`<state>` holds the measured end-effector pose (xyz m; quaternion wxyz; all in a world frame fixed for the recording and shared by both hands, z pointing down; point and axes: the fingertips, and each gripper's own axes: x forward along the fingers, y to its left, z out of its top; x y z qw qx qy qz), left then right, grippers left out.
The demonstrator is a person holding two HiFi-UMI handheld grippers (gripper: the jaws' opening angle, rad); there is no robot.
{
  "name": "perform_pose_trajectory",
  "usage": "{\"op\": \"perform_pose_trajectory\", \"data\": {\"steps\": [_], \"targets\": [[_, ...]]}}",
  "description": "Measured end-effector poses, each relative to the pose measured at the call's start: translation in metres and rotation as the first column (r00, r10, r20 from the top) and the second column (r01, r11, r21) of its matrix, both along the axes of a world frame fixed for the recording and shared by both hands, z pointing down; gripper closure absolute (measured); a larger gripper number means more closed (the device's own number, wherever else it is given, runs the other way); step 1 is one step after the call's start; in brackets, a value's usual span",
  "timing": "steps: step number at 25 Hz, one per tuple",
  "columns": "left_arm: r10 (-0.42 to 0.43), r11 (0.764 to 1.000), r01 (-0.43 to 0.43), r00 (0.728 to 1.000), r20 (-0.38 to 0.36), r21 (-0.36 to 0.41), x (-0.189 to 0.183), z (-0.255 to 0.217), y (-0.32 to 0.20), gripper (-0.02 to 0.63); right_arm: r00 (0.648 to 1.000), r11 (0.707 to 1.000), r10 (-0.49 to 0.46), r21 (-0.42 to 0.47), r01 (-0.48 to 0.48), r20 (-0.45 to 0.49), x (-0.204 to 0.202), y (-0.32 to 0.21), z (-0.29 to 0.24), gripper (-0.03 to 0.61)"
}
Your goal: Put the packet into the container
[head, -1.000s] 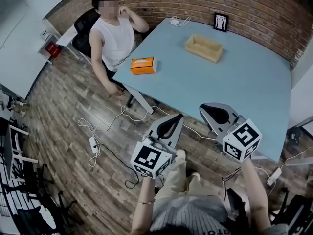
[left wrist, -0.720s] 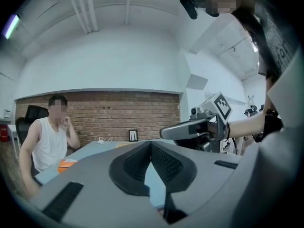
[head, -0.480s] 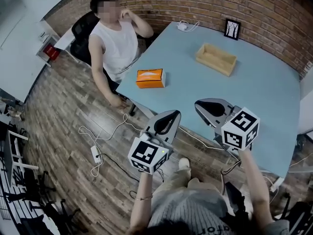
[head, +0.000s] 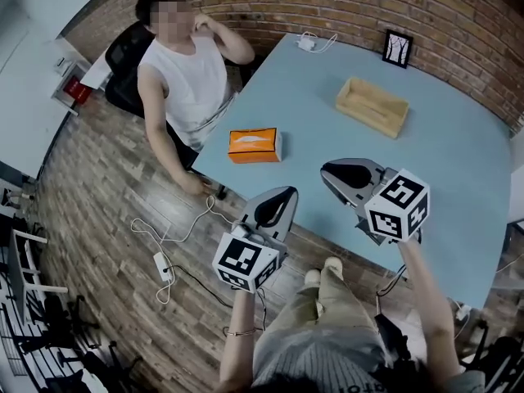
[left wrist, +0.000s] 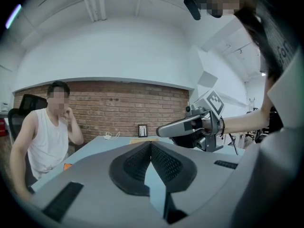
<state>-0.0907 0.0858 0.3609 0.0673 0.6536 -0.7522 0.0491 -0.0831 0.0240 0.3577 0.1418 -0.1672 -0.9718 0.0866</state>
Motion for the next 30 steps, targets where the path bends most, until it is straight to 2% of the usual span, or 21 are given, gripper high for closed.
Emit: {"op": "perform_pose_trajectory", "data": {"steps": [7,10,16,22,26,30], "targets": [[-0.073,0.997,0.073,0.997,-0.032,-0.008,-0.037,0.011,-0.022,0.606,0.996,0.998,-0.064,-0.031,0.063,-0.054,-0.052,-0.025,0.02,0.56],[-0.104,0.995,0.104,0.994,-0.041,-0.013,-0.053,0.013,-0.029,0.606,0.992,0.993,-0.103,-0.071,0.098,-0.077,-0.077,-0.031,0.028,0.498],[-0.155,0.988,0.154,0.986,-0.057,-0.026,-0.083,0.026,-0.04,0.606,0.978,0.984,-0.16,-0.1,0.147,-0.138,-0.13,-0.039,0.056,0.436],[-0.174,0.984,0.17,0.98,-0.1,-0.044,-0.111,0.046,-0.044,0.606,0.956,0.978,-0.175,-0.15,0.142,-0.234,-0.184,-0.039,0.095,0.407],[-0.177,0.983,0.169,0.978,-0.112,-0.073,-0.125,0.061,-0.048,0.606,0.938,0.972,-0.183,-0.2,0.126,-0.296,-0.209,-0.041,0.121,0.4],[-0.188,0.98,0.178,0.974,-0.124,-0.087,-0.141,0.068,-0.048,0.606,0.92,0.971,-0.183,-0.207,0.115,-0.347,-0.231,-0.039,0.144,0.4]]}}
